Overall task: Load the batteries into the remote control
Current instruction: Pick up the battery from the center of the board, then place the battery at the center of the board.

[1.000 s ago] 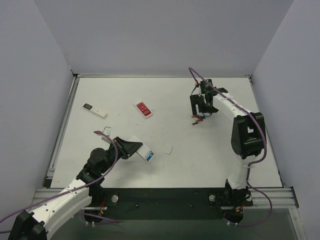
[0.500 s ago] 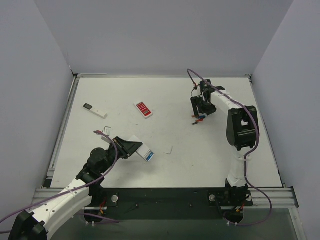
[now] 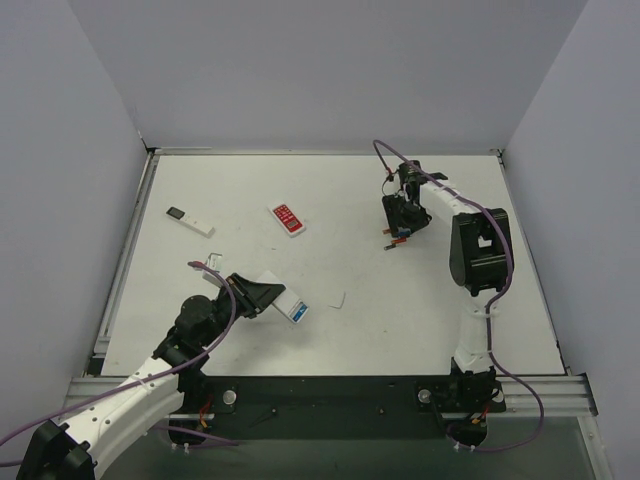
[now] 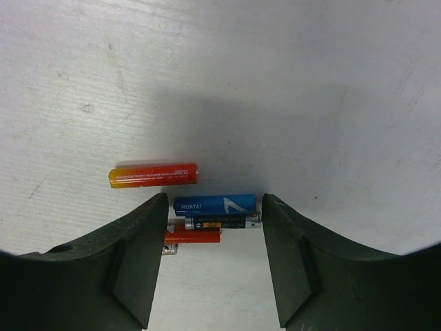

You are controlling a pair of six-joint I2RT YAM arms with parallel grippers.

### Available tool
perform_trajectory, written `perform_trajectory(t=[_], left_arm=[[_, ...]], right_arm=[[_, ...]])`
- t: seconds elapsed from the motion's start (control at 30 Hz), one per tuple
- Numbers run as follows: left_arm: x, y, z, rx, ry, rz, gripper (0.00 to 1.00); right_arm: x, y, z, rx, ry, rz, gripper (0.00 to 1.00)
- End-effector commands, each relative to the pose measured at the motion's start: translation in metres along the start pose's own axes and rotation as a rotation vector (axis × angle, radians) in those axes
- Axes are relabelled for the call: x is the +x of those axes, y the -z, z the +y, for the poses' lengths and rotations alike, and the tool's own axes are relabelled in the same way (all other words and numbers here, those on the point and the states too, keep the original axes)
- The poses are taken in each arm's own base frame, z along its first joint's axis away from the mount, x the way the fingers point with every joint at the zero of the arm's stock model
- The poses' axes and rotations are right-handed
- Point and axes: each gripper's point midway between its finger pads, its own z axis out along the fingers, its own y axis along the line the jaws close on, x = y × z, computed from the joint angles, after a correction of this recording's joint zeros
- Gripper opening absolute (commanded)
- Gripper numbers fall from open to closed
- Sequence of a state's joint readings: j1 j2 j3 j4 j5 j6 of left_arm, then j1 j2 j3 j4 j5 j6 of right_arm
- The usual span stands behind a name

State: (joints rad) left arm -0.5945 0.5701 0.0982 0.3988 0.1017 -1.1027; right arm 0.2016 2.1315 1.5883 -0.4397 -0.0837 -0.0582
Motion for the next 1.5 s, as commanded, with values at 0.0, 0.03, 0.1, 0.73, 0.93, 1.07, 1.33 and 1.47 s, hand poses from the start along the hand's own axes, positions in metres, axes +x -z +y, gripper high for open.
perform_trajectory(t=[0.0, 0.03, 0.1, 0.73, 0.93, 1.07, 1.33, 1.47], left_arm=[[-0.014, -0.001, -0.025, 0.071, -0.011, -0.041, 0.0], [-0.014, -0.001, -0.025, 0.069, -0.011, -0.042, 0.0], [-0.014, -0.001, -0.025, 0.069, -0.011, -0.042, 0.0], [-0.017, 0.001, -0.025, 0.067, -0.021, -0.055, 0.0], [-0.021, 0.006, -0.023, 0.053, -0.045, -0.078, 0.0], [-0.023, 0.01, -0.02, 0.039, -0.064, -0.096, 0.0], [-0.029, 0.023, -0.018, 0.028, -0.092, -0.131, 0.0], [-0.029, 0.026, -0.019, 0.034, -0.089, -0.135, 0.0]], right_arm=[[0.0, 0.002, -0.002, -0.005, 0.01, 0.02, 0.52], [0.001, 0.0, -0.002, -0.006, 0.008, 0.025, 0.52], [0.002, -0.002, -0.002, -0.006, 0.008, 0.029, 0.5], [-0.025, 0.08, 0.021, 0.007, 0.034, -0.149, 0.29], [0.002, 0.111, 0.064, -0.008, -0.064, -0.175, 0.31], [0.058, 0.104, 0.099, -0.038, -0.084, -0.084, 0.31], [0.13, 0.089, 0.13, -0.003, -0.082, -0.005, 0.31], [0.147, 0.077, 0.138, 0.002, -0.104, 0.022, 0.33]])
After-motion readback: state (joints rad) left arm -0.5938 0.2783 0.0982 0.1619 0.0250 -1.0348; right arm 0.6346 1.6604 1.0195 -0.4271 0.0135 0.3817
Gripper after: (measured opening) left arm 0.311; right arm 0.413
